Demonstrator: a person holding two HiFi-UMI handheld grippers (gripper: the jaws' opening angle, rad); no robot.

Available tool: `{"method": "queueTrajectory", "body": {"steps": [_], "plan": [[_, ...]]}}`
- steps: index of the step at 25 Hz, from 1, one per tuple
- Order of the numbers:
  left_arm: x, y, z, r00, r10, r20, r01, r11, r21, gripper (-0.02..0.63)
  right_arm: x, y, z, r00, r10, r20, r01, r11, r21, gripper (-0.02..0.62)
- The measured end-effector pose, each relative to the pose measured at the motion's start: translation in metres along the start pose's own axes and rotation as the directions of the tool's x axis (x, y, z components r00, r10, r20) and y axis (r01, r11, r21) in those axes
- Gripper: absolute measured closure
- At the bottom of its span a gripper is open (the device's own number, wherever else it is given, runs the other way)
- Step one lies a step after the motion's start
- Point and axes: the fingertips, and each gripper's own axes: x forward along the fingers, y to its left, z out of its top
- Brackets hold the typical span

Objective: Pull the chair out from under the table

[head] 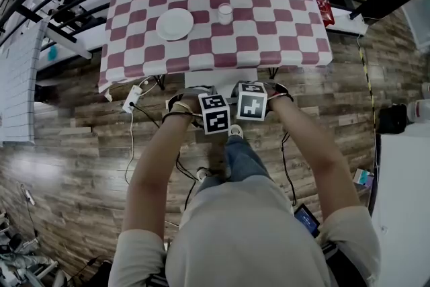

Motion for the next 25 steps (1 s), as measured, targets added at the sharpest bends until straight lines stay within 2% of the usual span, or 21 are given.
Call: {"method": "queueTrajectory", "body": {"steps": [4,25], "plan": [[-0.002,-0.011,0.001,1.000,-0.009,0.010,0.009,1.000,0.000,0.525,-0.017,0.021,0.011,0.998,0.059,0.000,-0.059,0.998,0.020,0.518],[-0.009,-0.067,0.006,0.999,-0.022,0.027,0.022,1.000,0.006,0.526,-0.017,0.078,0.012,0.997,0.072,-0.007,-0.071,0.996,0.046,0.517]]}}
